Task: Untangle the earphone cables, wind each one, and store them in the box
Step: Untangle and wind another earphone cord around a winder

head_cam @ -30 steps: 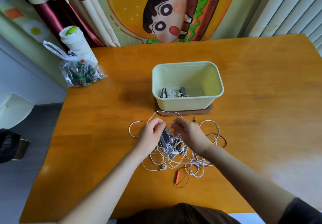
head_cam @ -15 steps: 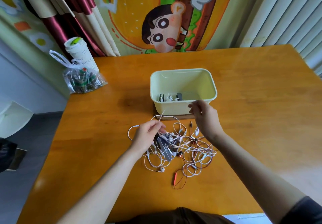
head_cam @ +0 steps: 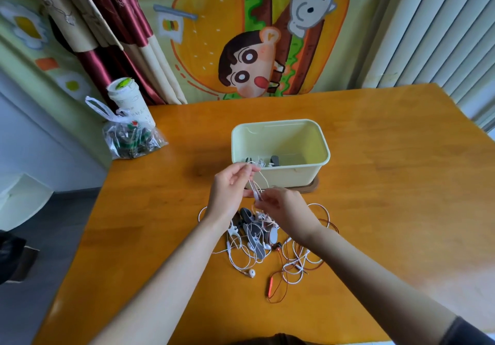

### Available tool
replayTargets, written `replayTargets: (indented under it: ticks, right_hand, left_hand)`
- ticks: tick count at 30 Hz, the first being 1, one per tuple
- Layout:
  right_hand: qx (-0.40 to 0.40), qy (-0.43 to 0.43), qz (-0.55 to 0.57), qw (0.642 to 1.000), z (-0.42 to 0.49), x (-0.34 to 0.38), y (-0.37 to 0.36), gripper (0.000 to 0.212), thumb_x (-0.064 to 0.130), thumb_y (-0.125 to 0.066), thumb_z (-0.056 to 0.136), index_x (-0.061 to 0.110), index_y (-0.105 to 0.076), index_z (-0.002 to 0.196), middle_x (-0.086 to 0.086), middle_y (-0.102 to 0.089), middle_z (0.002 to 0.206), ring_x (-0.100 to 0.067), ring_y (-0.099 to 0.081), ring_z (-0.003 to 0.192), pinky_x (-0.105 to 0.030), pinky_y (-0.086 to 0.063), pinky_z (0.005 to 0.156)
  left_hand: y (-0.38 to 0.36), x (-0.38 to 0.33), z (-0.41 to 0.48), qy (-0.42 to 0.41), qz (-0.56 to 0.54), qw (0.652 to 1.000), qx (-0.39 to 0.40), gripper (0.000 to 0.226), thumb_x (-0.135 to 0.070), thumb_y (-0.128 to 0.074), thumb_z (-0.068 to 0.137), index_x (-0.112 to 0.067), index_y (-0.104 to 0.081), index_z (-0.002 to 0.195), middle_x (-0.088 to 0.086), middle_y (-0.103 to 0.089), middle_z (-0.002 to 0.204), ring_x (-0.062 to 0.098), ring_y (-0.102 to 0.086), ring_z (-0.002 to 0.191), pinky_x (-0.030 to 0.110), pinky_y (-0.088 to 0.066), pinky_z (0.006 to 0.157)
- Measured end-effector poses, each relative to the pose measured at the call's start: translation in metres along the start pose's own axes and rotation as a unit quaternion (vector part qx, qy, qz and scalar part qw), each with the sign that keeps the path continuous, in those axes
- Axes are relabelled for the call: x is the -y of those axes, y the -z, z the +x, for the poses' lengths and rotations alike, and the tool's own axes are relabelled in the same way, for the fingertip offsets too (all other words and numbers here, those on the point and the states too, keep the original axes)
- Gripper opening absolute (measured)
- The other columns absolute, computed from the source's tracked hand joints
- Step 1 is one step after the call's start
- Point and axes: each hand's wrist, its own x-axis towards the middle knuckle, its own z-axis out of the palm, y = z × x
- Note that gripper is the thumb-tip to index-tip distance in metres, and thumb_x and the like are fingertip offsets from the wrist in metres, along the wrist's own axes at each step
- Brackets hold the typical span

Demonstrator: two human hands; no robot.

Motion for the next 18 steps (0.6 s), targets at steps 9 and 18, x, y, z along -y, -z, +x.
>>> replayTargets:
  ticks: [9, 18]
  right_hand:
    - [-0.068, -0.147, -0.058, 0.985, 0.009, -0.021, 0.029, 0.029, 0.012, -0.055, 0.093, 0.003, -0.055, 0.121, -0.012, -0.064, 0.106, -0.024, -0.062, 0.094, -0.033, -0.048, 0.086]
    - [0.040, 0.069, -0.014, 0.997, 0.003, 0.029, 0.009, 0.015, 0.023, -0.059, 0.091, 0.012, -0.068, 0.098, 0.000, -0.061, 0.093, -0.014, -0.058, 0.078, -0.026, -0.047, 0.073]
  left_hand:
    - [0.010, -0.007, -0.001, 0.064, -0.002, 0.997, -0.046, 0.028, -0.018, -0.042, 0.101, -0.018, -0.066, 0.086, 0.002, -0.050, 0.076, 0.008, -0.049, 0.062, 0.016, -0.042, 0.046]
    - [0.005, -0.031, 0.000, 0.004, 0.061, 0.997, 0.052, 0.023, -0.025, -0.051, 0.098, -0.029, -0.073, 0.092, 0.002, -0.044, 0.067, 0.004, -0.047, 0.055, 0.021, -0.044, 0.052]
